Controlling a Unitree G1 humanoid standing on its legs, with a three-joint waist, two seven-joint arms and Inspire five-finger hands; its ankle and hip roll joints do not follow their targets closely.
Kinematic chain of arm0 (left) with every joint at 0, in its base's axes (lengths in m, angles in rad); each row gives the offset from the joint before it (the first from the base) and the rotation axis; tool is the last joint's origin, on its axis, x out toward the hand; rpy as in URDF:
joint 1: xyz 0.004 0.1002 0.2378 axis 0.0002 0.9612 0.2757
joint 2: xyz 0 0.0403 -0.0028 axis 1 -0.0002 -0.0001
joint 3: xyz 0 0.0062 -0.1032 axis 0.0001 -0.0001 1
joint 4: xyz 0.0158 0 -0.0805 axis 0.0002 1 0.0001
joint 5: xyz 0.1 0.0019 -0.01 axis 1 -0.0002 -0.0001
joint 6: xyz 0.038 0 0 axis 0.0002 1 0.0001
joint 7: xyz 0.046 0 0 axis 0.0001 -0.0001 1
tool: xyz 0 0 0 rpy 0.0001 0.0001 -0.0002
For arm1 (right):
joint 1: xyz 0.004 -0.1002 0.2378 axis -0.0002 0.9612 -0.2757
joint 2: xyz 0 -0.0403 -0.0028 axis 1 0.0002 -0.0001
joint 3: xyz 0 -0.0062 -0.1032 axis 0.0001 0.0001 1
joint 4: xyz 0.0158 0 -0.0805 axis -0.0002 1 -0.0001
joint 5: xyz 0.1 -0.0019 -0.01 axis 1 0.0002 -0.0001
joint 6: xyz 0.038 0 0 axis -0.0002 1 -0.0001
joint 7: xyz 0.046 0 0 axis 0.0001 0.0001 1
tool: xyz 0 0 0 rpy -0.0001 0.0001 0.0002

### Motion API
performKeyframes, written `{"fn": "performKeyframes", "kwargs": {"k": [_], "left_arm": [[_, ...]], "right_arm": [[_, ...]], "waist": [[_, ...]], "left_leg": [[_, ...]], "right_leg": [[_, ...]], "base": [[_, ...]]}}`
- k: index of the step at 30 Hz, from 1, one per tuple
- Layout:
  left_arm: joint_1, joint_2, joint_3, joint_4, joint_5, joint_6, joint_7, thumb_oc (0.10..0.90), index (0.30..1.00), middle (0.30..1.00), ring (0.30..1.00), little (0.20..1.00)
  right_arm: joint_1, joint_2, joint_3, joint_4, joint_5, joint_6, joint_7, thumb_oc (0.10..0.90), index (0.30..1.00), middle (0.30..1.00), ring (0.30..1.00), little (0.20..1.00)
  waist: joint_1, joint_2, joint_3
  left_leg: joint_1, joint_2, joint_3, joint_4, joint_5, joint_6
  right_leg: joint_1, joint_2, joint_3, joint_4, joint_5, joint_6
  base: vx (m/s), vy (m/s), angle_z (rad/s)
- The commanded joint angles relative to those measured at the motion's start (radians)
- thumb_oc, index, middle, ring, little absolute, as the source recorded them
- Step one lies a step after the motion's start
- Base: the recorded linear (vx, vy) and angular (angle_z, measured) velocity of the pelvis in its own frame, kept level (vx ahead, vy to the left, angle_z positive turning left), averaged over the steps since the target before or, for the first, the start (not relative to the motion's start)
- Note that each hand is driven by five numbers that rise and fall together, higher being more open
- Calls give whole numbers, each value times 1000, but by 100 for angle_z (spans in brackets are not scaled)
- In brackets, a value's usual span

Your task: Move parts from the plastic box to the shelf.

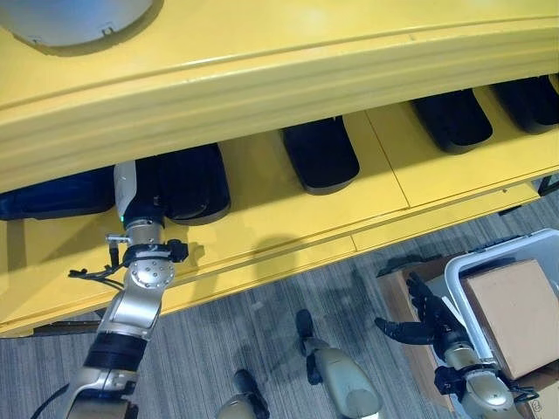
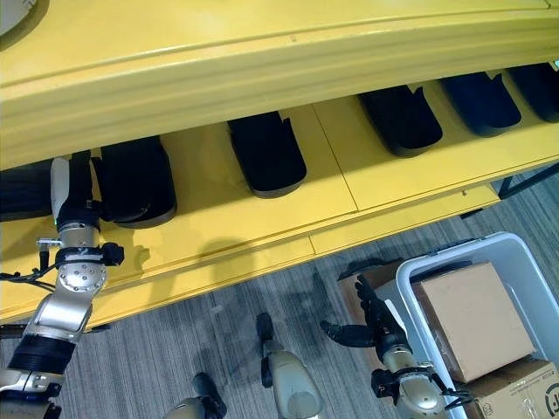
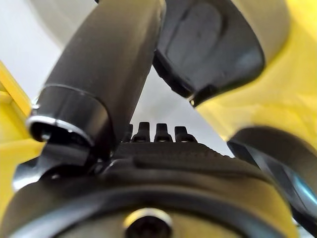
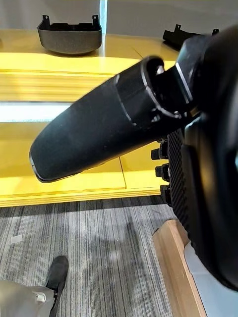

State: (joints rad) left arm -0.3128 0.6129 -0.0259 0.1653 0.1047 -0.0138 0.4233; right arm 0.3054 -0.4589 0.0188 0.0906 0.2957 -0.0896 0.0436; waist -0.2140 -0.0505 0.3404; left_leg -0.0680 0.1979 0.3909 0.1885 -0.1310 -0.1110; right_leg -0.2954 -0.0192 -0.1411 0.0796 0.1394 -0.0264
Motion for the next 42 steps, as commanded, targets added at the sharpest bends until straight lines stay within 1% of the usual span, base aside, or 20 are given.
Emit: {"fn": "performKeyframes", "kwargs": {"k": [1, 8, 9, 14, 21, 24, 25, 30, 32, 34, 38, 42], "left_arm": [[4, 74, 77, -82, 58, -111, 22, 900, 1000, 1000, 1000, 1000], [61, 67, 113, -111, 67, -111, 15, 900, 1000, 1000, 1000, 1000], [87, 56, 131, -119, 58, -114, 20, 900, 1000, 1000, 1000, 1000], [113, 40, 152, -111, 47, -111, 24, 900, 1000, 1000, 1000, 1000], [53, 48, 127, 32, -4, -92, 34, 900, 1000, 1000, 1000, 1000], [33, 60, 117, 65, -9, -86, 35, 900, 1000, 1000, 1000, 1000], [17, 63, 107, 102, -24, -80, 35, 900, 1000, 1000, 1000, 1000], [2, 67, 105, 150, -52, -73, 31, 900, 1000, 1000, 1000, 1000], [-19, 76, 98, 193, -72, -71, 32, 900, 1000, 1000, 1000, 1000], [-69, 100, 79, 256, -107, -68, 35, 900, 1000, 1000, 1000, 1000], [-111, 131, 59, 284, -131, -65, 30, 900, 1000, 1000, 1000, 1000], [-132, 144, 52, 305, -148, -65, 28, 900, 1000, 1000, 1000, 1000]], "right_arm": [[36, -60, -76, -96, 7, -82, -10, 900, 1000, 1000, 1000, 1000], [30, -62, -77, -101, -1, -80, -5, 900, 1000, 1000, 1000, 1000], [31, -63, -78, -100, -5, -79, -4, 900, 1000, 1000, 1000, 1000], [29, -64, -80, -105, -4, -75, -4, 900, 1000, 1000, 1000, 1000], [16, -74, -65, -92, -6, -60, 2, 900, 1000, 1000, 1000, 1000], [11, -72, -58, -89, -8, -56, 4, 900, 1000, 1000, 1000, 1000], [8, -75, -51, -87, -7, -51, 7, 900, 1000, 1000, 1000, 1000], [1, -75, -48, -81, -8, -42, 11, 900, 1000, 1000, 1000, 1000], [-3, -77, -42, -78, -8, -40, 14, 900, 1000, 1000, 1000, 1000], [-10, -84, -30, -71, -7, -38, 16, 900, 1000, 1000, 1000, 1000], [-17, -88, -21, -67, -8, -32, 18, 900, 1000, 1000, 1000, 1000], [-25, -88, -9, -64, -10, -29, 24, 900, 1000, 1000, 1000, 1000]], "waist": [[4, 26, -101], [16, 27, -96], [21, 26, -94], [25, 26, -95], [25, 26, -99], [24, 25, -98], [23, 24, -97], [26, 20, -96], [26, 19, -98], [25, 14, -98], [26, 10, -98], [30, 5, -95]], "left_leg": [[-58, 118, -62, 41, 44, -42], [-63, 113, -72, 44, 42, -38], [-60, 110, -74, 43, 42, -37], [-56, 103, -75, 36, 44, -35], [-59, 99, -83, 52, 39, -31], [-60, 100, -87, 62, 35, -30], [-63, 99, -91, 69, 30, -28], [-73, 100, -98, 89, 21, -24], [-76, 100, -100, 97, 18, -23], [-84, 102, -104, 114, 11, -19], [-96, 104, -114, 135, 0, -14], [-103, 103, -123, 148, -8, -10]], "right_leg": [[32, -127, 18, 104, -150, 160], [36, -133, 11, 106, -150, 160], [40, -134, 9, 106, -150, 160], [46, -140, 5, 100, -145, 161], [55, -149, -2, 110, -146, 161], [58, -150, -4, 115, -148, 161], [57, -152, -4, 120, -148, 163], [57, -158, -13, 132, -151, 165], [58, -158, -13, 135, -152, 166], [56, -159, -13, 143, -154, 167], [53, -162, -16, 155, -157, 169], [60, -164, -21, 156, -157, 171]], "base": [[-8, 12, 9], [-5, 7, 2], [-9, 26, 5], [-5, 26, 4], [-4, 20, 6], [-3, 22, 4], [0, 0, 0], [-9, 25, 4], [-7, 34, 8], [-14, 31, 8], [-12, 32, 7], [-6, 26, 6]]}}
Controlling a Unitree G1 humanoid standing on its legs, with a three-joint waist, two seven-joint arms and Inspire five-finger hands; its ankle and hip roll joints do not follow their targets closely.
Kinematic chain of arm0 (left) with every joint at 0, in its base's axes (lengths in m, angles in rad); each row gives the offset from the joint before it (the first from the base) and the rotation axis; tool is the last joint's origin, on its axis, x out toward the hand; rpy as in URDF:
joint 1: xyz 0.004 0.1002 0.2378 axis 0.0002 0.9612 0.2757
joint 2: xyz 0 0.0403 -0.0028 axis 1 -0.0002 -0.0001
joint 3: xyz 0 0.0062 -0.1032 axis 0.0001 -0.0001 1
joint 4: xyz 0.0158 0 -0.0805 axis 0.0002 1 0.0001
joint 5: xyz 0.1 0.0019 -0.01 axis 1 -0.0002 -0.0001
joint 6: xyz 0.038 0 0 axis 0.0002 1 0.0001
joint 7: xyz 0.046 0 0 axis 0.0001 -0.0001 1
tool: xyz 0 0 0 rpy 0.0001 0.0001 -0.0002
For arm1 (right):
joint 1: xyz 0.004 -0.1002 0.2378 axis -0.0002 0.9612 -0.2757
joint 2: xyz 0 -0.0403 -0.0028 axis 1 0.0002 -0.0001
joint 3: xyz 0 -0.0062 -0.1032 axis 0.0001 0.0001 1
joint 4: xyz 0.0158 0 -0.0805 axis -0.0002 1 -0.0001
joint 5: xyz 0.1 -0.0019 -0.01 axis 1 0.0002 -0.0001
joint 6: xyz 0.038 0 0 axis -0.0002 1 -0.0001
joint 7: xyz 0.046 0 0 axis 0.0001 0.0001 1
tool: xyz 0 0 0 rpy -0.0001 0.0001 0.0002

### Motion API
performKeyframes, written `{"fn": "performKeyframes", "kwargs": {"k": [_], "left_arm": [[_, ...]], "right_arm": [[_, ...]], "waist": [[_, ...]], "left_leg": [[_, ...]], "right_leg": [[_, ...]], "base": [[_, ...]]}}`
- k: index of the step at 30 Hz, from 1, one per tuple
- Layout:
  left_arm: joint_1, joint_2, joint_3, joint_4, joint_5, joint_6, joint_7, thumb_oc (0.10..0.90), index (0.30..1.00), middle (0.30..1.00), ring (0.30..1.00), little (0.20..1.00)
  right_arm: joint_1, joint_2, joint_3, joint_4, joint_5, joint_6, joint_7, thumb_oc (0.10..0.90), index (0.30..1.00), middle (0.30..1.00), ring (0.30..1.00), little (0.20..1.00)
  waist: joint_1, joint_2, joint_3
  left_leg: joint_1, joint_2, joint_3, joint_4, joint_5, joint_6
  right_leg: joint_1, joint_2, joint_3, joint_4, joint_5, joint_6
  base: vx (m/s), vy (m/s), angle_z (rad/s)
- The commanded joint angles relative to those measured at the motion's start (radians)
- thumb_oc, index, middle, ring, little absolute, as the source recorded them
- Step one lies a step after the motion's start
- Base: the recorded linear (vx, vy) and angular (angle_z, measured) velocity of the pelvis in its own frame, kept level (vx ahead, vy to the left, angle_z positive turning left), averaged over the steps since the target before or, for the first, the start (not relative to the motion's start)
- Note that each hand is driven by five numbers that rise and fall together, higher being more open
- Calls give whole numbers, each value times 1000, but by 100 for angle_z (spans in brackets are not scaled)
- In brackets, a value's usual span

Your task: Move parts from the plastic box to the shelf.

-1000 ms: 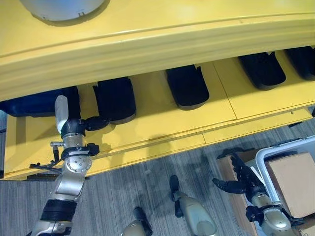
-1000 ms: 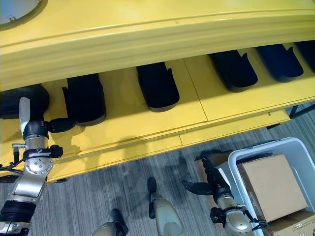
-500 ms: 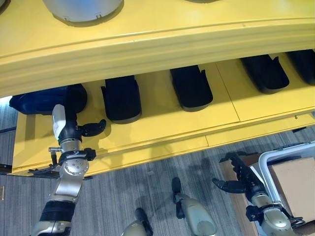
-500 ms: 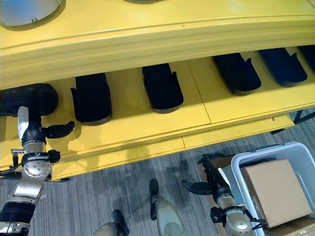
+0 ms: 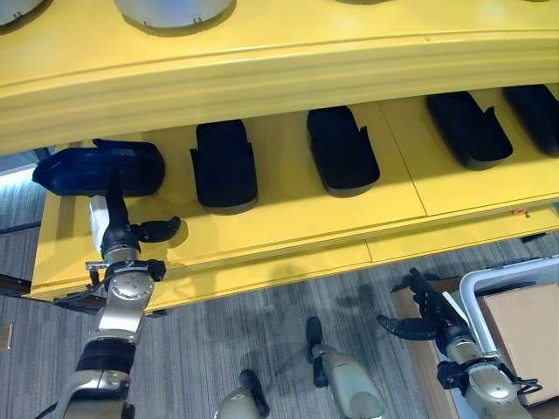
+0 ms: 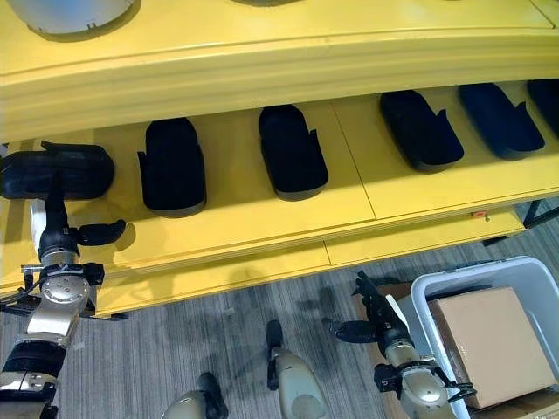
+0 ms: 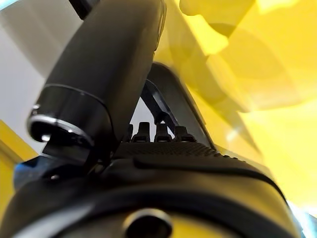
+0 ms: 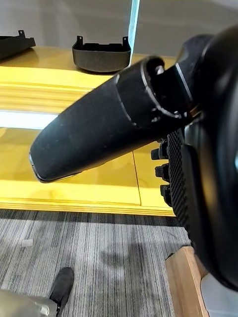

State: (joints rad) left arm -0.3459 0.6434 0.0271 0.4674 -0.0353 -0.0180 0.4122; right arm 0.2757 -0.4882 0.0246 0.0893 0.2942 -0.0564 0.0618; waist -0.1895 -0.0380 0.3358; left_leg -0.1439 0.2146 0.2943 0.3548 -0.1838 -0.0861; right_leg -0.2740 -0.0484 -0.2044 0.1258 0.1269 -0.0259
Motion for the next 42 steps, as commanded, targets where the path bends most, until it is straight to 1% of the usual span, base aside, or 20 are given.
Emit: {"fn": "performKeyframes", "kwargs": {"k": [1, 7, 8, 12, 13, 18, 21, 23, 27, 33, 39, 42], "left_arm": [[-110, 118, -9, 9, -8, -59, 38, 900, 1000, 1000, 1000, 1000], [-183, 151, -52, 53, -18, -55, 30, 900, 1000, 1000, 1000, 1000], [-211, 174, -65, 64, -13, -52, 26, 900, 1000, 1000, 1000, 1000], [-250, 201, -89, 86, -18, -51, 20, 900, 1000, 1000, 1000, 1000], [-281, 224, -109, 92, -15, -51, 13, 900, 1000, 1000, 1000, 1000], [-367, 276, -164, 111, -9, -48, 1, 900, 1000, 1000, 1000, 1000], [-436, 316, -220, 135, 6, -41, -10, 900, 1000, 1000, 1000, 1000], [-469, 333, -241, 140, 9, -40, -14, 900, 1000, 1000, 1000, 1000], [-554, 368, -312, 157, 34, -34, -26, 900, 1000, 1000, 1000, 1000], [-675, 418, -442, 181, 101, -22, -54, 900, 1000, 1000, 1000, 1000], [-777, 451, -558, 208, 167, -19, -87, 900, 1000, 1000, 1000, 1000], [-809, 457, -590, 214, 186, -17, -94, 900, 1000, 1000, 1000, 1000]], "right_arm": [[1, -61, -10, -63, -8, -61, 8, 900, 1000, 1000, 1000, 1000], [-9, -66, 7, -54, -6, -57, 18, 900, 1000, 1000, 1000, 1000], [-11, -71, 13, -54, -10, -55, 21, 900, 1000, 1000, 1000, 1000], [-10, -74, 18, -54, -13, -55, 28, 900, 1000, 1000, 1000, 1000], [-12, -79, 21, -52, -12, -53, 34, 900, 1000, 1000, 1000, 1000], [-18, -86, 28, -46, -11, -54, 42, 900, 1000, 1000, 1000, 1000], [-20, -91, 35, -47, -10, -54, 50, 900, 1000, 1000, 1000, 1000], [-19, -96, 38, -49, -8, -54, 57, 900, 1000, 1000, 1000, 1000], [-26, -101, 45, -50, -4, -55, 60, 900, 1000, 1000, 1000, 1000], [-23, -104, 42, -60, 7, -62, 68, 900, 1000, 1000, 1000, 1000], [-27, -111, 45, -62, 16, -68, 72, 900, 1000, 1000, 1000, 1000], [-23, -112, 44, -69, 18, -71, 74, 900, 1000, 1000, 1000, 1000]], "waist": [[6, -9, -90], [10, -13, -91], [11, -15, -90], [14, -19, -86], [14, -21, -83], [16, -27, -75], [17, -32, -70], [18, -35, -67], [21, -42, -61], [23, -53, -52], [24, -56, -49], [22, -54, -50]], "left_leg": [[-29, 84, -28, -17, 44, -34], [-45, 71, -37, -8, 40, -29], [-55, 66, -42, -3, 39, -27], [-68, 59, -49, 3, 39, -23], [-78, 53, -54, 5, 39, -20], [-105, 42, -70, 9, 44, -14], [-122, 38, -80, 14, 47, -12], [-132, 37, -86, 13, 49, -10], [-155, 31, -100, 10, 57, -8], [-180, 26, -118, 5, 65, -4], [-202, 24, -121, 9, 65, 0], [-209, 22, -122, 10, 64, 2]], "right_leg": [[40, -137, 41, 110, -144, 171], [41, -146, 37, 106, -139, 175], [40, -149, 36, 104, -136, 178], [41, -154, 31, 101, -131, 181], [41, -158, 27, 96, -127, 184], [38, -164, 15, 86, -118, 188], [35, -166, 8, 84, -114, 189], [32, -168, 3, 81, -113, 190], [27, -171, -11, 73, -107, 192], [24, -173, -28, 64, -102, 196], [14, -175, -33, 60, -99, 199], [8, -175, -34, 61, -101, 199]], "base": [[-15, 34, 3], [-12, 42, 7], [-12, 37, 7], [-3, 38, 7], [-12, 47, 5], [-9, 30, 13], [3, 19, 12], [0, 12, 11], [-3, 10, 12], [24, 1, 13], [21, 7, 3], [24, 6, 2]]}}
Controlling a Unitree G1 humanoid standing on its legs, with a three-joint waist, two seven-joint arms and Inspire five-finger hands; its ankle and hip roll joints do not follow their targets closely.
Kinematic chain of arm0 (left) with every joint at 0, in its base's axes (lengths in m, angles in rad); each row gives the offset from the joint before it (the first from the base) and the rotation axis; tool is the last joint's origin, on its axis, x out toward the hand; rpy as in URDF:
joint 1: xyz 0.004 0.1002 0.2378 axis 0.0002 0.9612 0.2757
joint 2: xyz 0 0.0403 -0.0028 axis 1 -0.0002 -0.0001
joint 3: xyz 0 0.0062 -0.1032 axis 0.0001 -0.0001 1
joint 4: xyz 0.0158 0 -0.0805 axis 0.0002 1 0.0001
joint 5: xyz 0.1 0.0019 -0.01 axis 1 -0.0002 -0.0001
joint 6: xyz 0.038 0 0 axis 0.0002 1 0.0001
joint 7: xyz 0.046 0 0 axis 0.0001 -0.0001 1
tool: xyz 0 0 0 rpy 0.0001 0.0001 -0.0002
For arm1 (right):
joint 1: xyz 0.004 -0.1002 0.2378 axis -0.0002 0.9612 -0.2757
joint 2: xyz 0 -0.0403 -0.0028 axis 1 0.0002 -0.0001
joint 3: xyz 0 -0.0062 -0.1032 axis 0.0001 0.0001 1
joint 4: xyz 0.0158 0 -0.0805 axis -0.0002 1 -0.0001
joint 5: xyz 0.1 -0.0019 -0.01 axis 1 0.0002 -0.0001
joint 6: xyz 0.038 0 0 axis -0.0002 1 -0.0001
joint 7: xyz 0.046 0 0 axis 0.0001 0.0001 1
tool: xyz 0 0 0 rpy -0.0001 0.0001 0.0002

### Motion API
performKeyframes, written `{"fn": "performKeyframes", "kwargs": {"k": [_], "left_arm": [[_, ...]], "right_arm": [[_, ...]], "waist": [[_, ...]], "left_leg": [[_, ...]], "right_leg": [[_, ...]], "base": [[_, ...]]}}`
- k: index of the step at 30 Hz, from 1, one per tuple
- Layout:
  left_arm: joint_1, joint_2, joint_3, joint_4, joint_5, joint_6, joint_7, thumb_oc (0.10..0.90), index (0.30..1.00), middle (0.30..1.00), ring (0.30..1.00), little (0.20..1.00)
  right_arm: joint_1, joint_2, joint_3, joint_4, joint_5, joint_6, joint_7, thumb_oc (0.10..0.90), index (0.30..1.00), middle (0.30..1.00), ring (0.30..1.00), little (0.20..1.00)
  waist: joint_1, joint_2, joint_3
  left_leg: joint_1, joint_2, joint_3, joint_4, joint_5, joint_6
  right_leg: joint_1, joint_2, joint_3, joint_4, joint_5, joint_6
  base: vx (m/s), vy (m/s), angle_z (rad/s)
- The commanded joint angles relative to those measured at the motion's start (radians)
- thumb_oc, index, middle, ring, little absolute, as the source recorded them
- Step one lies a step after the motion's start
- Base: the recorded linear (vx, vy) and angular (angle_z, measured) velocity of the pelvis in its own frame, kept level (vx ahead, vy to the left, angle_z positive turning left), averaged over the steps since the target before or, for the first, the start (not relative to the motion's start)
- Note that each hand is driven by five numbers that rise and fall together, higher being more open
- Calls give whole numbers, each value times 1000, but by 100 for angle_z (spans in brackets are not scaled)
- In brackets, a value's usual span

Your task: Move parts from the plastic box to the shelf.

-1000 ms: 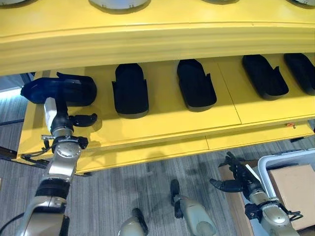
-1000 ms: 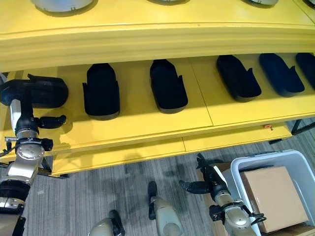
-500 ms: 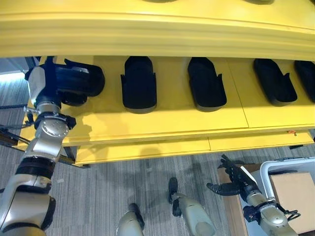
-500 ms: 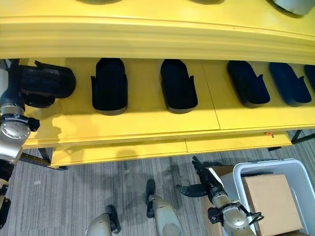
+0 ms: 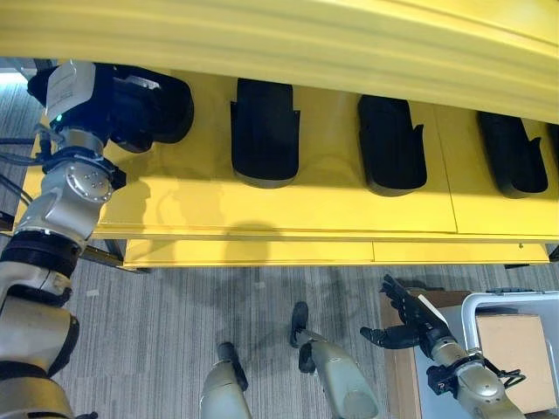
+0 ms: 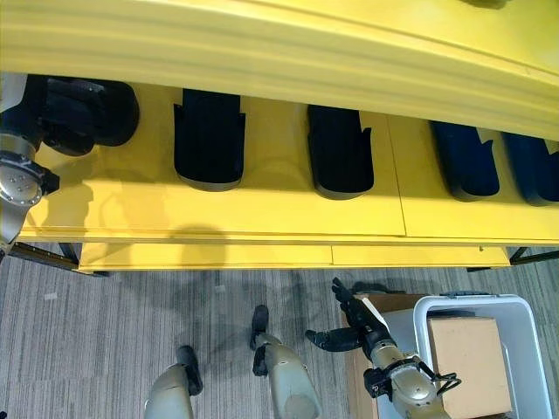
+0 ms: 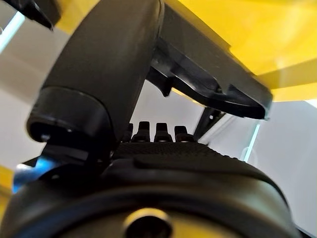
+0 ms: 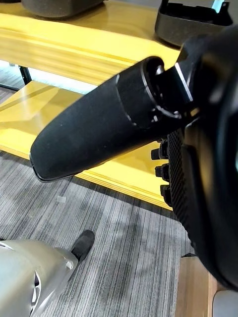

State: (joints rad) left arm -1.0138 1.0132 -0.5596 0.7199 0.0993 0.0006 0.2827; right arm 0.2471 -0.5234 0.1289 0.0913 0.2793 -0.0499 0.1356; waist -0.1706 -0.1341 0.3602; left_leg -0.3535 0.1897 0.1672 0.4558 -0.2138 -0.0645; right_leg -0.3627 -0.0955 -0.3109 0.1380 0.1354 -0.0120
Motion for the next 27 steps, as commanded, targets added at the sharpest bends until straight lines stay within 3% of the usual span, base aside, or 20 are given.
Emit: {"fn": "performKeyframes", "kwargs": {"k": [1, 11, 27], "left_arm": [[-144, 87, -6, -37, 51, -36, 36, 900, 1000, 1000, 1000, 1000], [-253, 120, -159, -24, 185, -30, -15, 900, 1000, 1000, 1000, 1000], [-316, 170, -398, 80, 444, -47, -225, 900, 1000, 1000, 1000, 1000]], "right_arm": [[6, -75, -61, -71, 33, -77, 1, 900, 1000, 1000, 1000, 1000], [26, -86, -72, -93, 37, -82, 14, 900, 1000, 1000, 1000, 1000], [60, -104, -85, -111, 5, -79, 68, 900, 1000, 1000, 1000, 1000]], "waist": [[4, 41, -74], [-1, 47, -83], [-9, 54, -98]], "left_leg": [[0, 47, 5, -91, 94, -20], [-19, 46, 1, -87, 88, -17], [-27, 50, 5, -76, 77, -17]], "right_leg": [[96, -128, 72, 49, -109, 185], [79, -125, 75, 48, -113, 188], [68, -119, 89, 53, -117, 192]], "base": [[0, 0, 0], [19, 1, 1], [1, 1, 0]]}}
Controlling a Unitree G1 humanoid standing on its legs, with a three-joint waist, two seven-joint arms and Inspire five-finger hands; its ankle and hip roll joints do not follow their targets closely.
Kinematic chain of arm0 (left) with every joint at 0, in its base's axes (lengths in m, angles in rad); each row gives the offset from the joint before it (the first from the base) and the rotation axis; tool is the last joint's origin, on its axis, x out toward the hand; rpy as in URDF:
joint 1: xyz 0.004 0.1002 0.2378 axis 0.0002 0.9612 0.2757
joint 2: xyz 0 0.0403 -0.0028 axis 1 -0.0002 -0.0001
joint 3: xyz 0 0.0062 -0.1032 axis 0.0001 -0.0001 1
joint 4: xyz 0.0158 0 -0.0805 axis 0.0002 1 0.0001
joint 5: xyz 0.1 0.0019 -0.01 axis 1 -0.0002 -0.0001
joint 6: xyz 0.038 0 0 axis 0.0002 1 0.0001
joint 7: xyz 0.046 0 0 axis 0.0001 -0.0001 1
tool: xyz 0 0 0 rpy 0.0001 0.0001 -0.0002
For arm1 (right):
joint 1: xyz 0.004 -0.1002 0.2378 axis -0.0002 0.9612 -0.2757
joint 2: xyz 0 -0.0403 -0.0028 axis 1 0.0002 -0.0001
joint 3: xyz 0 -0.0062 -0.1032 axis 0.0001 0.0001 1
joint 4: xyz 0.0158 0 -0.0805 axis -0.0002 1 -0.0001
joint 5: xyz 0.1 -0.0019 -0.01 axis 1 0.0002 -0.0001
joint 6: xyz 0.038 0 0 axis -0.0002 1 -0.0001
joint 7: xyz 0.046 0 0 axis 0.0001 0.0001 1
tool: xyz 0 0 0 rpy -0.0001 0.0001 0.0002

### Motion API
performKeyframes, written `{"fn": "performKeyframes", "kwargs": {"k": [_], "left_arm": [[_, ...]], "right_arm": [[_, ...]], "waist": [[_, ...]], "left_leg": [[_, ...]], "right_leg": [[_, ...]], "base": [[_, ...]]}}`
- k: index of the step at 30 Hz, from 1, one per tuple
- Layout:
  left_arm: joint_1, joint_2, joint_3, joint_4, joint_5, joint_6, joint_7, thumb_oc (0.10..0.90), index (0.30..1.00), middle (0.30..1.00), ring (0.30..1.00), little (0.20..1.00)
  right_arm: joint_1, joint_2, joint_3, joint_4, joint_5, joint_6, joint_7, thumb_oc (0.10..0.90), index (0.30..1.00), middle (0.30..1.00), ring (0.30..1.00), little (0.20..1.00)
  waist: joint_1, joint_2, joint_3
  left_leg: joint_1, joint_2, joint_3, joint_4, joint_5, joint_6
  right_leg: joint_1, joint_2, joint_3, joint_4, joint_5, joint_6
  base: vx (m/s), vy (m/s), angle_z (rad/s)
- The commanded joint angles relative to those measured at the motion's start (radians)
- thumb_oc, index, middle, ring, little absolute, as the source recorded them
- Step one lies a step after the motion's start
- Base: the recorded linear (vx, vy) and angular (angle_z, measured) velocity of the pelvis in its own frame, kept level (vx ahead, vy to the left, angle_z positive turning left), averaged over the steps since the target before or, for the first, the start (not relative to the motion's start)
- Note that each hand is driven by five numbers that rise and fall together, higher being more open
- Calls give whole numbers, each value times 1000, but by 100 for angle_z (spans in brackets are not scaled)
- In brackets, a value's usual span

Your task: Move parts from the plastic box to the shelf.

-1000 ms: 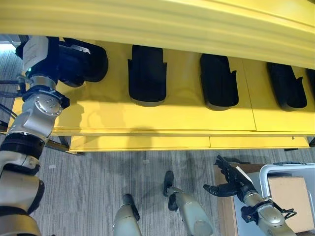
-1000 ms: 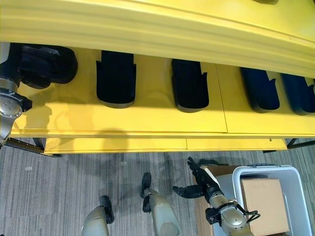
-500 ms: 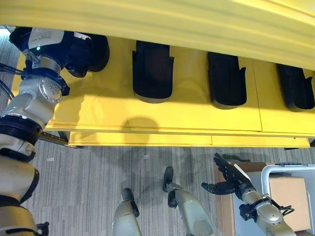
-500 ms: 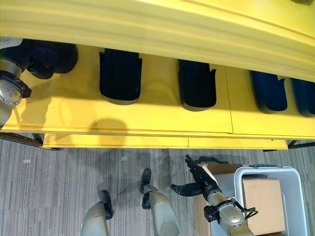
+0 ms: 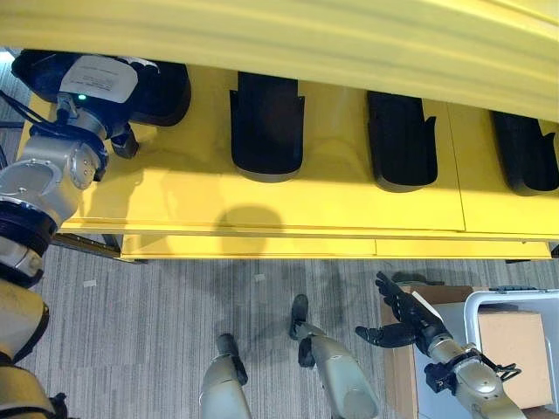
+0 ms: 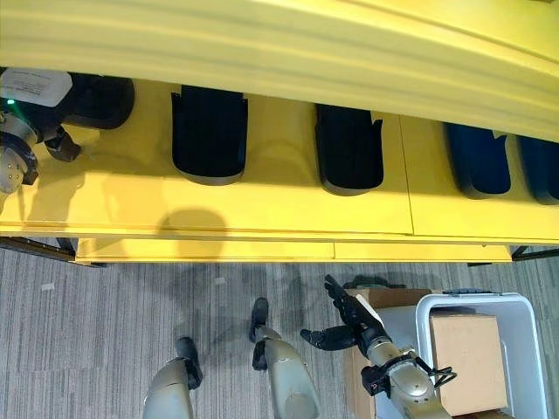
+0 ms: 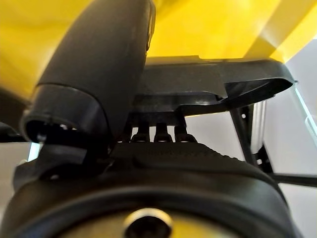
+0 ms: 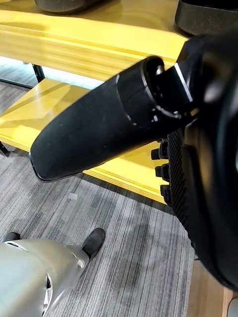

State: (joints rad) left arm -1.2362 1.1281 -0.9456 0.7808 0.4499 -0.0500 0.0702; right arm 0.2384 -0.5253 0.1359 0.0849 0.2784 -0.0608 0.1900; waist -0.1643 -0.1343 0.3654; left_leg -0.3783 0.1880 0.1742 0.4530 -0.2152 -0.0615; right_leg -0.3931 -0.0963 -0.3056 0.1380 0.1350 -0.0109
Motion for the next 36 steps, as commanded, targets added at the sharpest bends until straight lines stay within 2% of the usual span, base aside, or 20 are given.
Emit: {"fn": "performKeyframes", "kwargs": {"k": [1, 5, 15, 17, 26, 36], "left_arm": [[-96, 59, -24, 12, 98, -2, -26, 900, 1000, 1000, 1000, 1000], [-85, 79, -64, -10, 143, -18, -67, 900, 1000, 1000, 1000, 1000], [-2, 210, -174, -72, 275, -89, -153, 900, 1000, 1000, 1000, 1000], [31, 214, -166, -40, 293, -97, -167, 900, 1000, 1000, 1000, 1000], [93, 248, -154, -77, 318, -115, -207, 900, 1000, 1000, 1000, 1000], [93, 333, -231, -236, 421, -170, -192, 900, 1000, 1000, 1000, 1000]], "right_arm": [[70, -102, -95, -111, 6, -67, 18, 900, 1000, 1000, 1000, 1000], [75, -102, -96, -122, 1, -69, 30, 900, 1000, 1000, 1000, 1000], [91, -115, -110, -156, -28, -75, 61, 900, 1000, 1000, 1000, 1000], [92, -120, -113, -164, -26, -75, 70, 900, 1000, 1000, 1000, 1000], [92, -122, -126, -170, -27, -68, 81, 900, 1000, 1000, 1000, 1000], [94, -138, -136, -183, -37, -65, 93, 900, 1000, 1000, 1000, 1000]], "waist": [[-15, 54, -104], [-12, 54, -104], [-3, 59, -109], [-3, 58, -110], [-2, 64, -117], [3, 80, -124]], "left_leg": [[0, 51, -2, -74, 77, -19], [3, 52, -1, -75, 76, -20], [8, 55, -7, -71, 68, -21], [10, 55, -5, -69, 67, -21], [18, 55, -8, -70, 63, -22], [29, 52, -8, -73, 58, -21]], "right_leg": [[98, -118, 84, 53, -117, 191], [100, -119, 86, 57, -119, 193], [107, -113, 86, 67, -126, 194], [108, -112, 88, 68, -126, 195], [111, -110, 89, 77, -132, 194], [122, -111, 87, 77, -136, 196]], "base": [[0, 0, 0], [0, 0, 0], [0, 0, 0], [0, 0, 0], [0, 0, 0], [0, 0, 0]]}}
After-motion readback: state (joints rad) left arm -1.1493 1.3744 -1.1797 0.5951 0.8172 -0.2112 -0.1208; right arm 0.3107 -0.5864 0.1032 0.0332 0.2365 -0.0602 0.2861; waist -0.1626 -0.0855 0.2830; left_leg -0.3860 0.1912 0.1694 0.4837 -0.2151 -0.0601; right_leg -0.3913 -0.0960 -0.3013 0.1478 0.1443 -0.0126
